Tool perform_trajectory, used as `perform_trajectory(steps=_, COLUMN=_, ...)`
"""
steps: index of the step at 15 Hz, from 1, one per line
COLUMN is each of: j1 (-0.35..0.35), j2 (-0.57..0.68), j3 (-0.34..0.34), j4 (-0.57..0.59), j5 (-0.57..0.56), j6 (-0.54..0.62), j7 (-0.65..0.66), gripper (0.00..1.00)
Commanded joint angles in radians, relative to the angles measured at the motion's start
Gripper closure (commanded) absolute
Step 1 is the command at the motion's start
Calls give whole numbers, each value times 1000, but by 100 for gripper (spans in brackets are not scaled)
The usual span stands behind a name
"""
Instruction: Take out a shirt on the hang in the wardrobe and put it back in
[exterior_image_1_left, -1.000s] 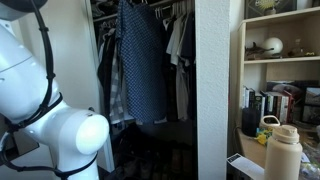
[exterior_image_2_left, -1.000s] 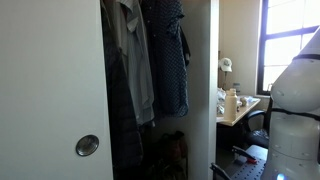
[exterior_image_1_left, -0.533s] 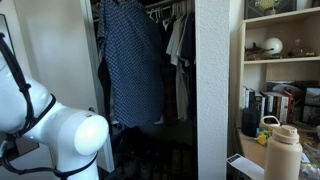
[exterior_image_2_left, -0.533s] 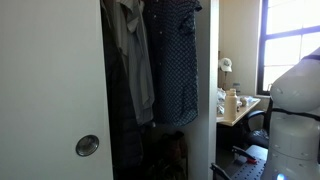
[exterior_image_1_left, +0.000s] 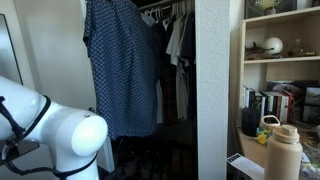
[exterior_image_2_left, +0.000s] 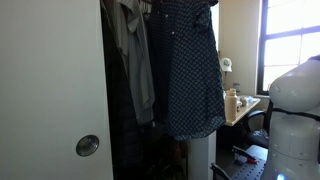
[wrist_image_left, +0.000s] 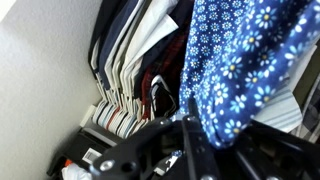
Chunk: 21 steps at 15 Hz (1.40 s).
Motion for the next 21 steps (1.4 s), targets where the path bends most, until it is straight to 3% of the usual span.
perform_trajectory(steps=1, j1=-39, j2=-41, j3=18, j4=-25, j5=-27, j6=6, j7=15, gripper=99)
perform_trajectory(steps=14, j1=-64, j2=-40, j3=10, j4=-55, j5=-73, j6=42, j7=-3, gripper=99)
perform_trajectory(steps=21, j1=-51, j2=56, j3=-58, j4=-50, j5=-86, j6=179, j7=-60, gripper=99)
